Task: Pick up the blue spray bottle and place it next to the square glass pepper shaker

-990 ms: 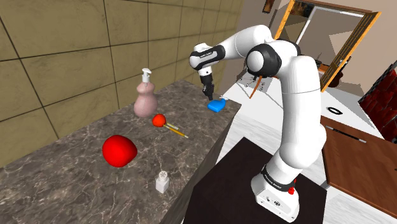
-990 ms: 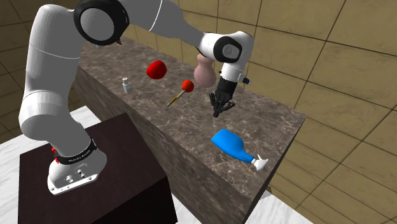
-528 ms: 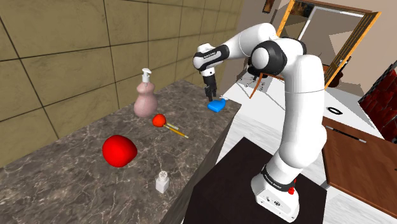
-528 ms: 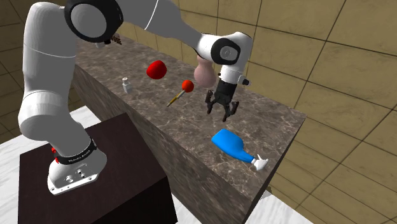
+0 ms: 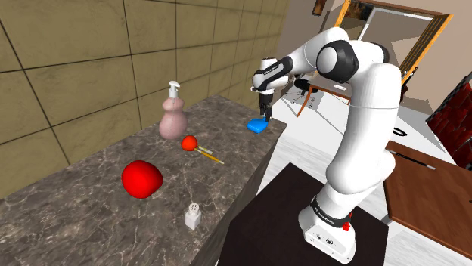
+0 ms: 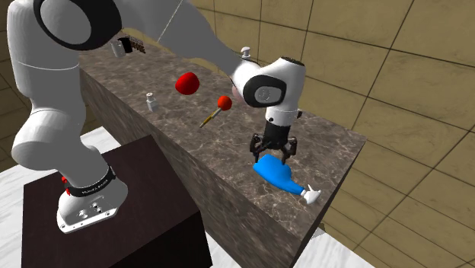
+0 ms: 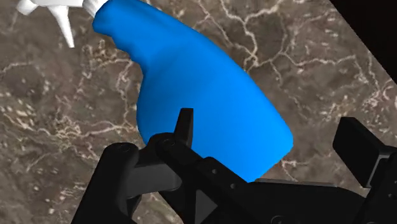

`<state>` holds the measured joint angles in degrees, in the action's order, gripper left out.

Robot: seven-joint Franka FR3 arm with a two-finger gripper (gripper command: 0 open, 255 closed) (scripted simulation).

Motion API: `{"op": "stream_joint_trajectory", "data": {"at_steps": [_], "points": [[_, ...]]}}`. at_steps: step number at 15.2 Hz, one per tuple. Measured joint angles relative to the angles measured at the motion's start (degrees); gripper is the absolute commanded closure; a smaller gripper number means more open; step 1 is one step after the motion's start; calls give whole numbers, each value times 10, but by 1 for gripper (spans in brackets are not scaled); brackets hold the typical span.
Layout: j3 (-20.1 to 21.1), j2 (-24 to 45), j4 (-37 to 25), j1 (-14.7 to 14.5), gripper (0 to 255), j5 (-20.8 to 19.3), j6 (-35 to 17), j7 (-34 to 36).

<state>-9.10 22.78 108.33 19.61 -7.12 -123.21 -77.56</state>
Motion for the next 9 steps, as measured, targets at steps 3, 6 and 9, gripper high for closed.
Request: {"op": "stream_joint_trajectory", "data": {"at_steps": [3, 6, 9], "points": [[29, 36, -29, 69, 0, 38, -41, -202], [68, 78, -79, 133, 0, 75, -49, -388], [80, 105, -95, 154, 0, 85, -62, -445]]}}
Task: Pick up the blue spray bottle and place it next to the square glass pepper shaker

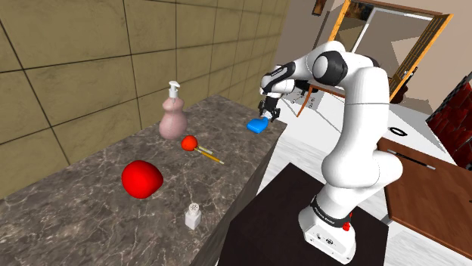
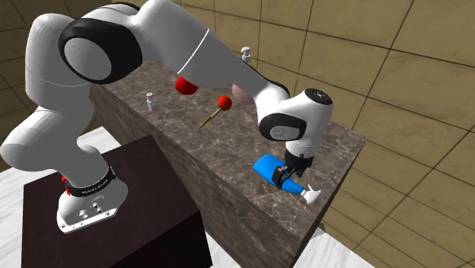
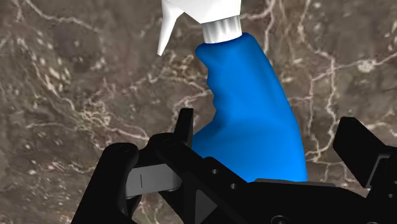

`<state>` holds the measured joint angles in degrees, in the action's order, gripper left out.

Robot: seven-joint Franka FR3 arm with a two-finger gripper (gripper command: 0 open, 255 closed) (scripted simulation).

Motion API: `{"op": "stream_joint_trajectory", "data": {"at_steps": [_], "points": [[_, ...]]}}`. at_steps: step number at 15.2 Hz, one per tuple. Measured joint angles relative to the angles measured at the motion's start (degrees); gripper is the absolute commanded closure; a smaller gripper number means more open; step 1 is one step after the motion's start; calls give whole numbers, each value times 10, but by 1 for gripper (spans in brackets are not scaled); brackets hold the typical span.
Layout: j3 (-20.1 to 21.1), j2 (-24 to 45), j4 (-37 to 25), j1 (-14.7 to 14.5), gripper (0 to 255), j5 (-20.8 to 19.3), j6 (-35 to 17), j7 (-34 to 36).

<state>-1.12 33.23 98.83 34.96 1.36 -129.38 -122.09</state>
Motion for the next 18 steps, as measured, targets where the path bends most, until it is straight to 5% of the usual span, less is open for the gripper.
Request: {"op": "stream_joint_trajectory", "data": {"at_steps": [11, 12, 18], "points": [[3, 25, 5, 2, 0, 2, -31, -8], [3, 25, 5, 2, 255, 2, -31, -8], [3, 25, 5, 2, 255, 2, -31, -8]]}}
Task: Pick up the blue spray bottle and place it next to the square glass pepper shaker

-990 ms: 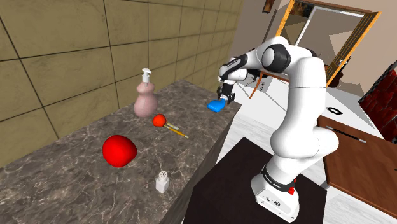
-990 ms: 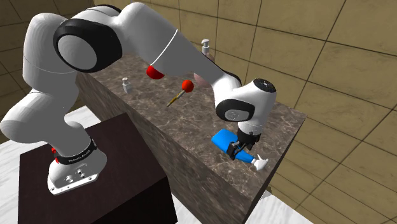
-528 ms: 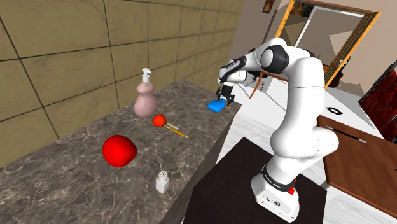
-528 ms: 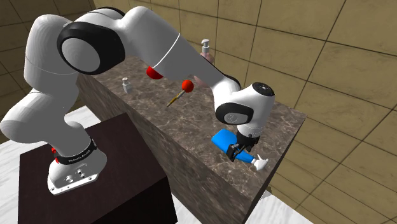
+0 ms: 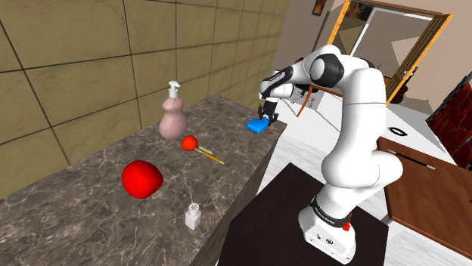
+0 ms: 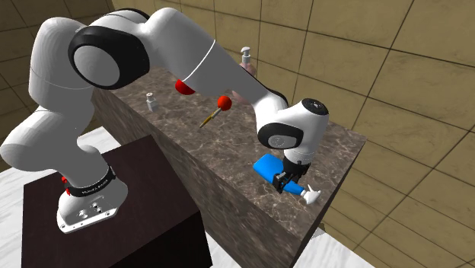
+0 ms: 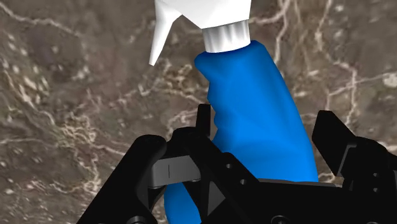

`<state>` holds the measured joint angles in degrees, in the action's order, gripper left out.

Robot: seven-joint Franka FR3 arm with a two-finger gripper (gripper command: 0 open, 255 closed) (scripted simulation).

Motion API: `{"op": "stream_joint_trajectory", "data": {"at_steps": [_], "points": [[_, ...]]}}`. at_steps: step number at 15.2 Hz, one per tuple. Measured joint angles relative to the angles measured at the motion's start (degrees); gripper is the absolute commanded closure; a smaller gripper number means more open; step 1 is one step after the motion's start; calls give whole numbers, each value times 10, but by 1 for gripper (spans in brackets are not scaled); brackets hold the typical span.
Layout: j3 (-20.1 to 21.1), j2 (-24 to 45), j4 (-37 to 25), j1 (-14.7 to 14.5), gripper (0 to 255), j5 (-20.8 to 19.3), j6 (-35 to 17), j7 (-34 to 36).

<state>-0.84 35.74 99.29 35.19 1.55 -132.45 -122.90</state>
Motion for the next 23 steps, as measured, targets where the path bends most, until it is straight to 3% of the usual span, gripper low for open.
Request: {"op": "stream_joint_trajectory", "data": {"at_steps": [5, 23], "points": [[0, -2, 0, 0, 255, 0, 3, 0], [-1, -84, -16, -1, 255, -2, 100, 3]]}}
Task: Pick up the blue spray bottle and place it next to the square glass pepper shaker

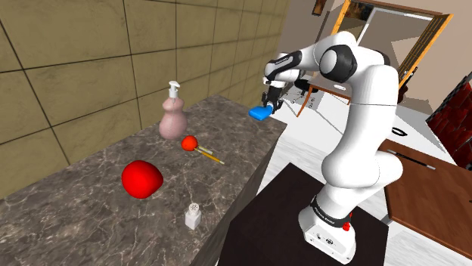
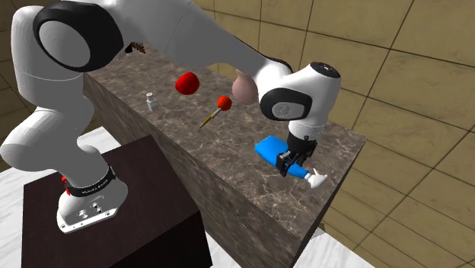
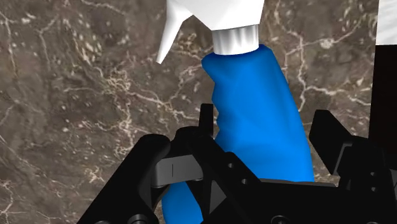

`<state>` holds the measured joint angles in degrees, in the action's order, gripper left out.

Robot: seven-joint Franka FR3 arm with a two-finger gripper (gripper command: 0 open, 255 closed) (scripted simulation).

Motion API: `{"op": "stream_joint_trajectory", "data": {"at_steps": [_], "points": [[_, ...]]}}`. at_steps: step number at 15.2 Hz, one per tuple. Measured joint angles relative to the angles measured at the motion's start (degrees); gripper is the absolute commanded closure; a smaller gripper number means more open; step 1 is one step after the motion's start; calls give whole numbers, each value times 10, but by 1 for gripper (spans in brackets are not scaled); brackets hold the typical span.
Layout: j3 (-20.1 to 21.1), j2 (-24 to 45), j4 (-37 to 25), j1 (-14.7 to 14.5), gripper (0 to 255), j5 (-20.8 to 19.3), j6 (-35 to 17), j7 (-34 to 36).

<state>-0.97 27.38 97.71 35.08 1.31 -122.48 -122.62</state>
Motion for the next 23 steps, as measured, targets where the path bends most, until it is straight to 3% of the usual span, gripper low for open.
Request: {"op": "stream_joint_trajectory", "data": {"at_steps": [13, 23], "points": [[-1, -39, -42, 0, 255, -1, 80, 1], [30, -170, 145, -56, 255, -5, 24, 86]]}}
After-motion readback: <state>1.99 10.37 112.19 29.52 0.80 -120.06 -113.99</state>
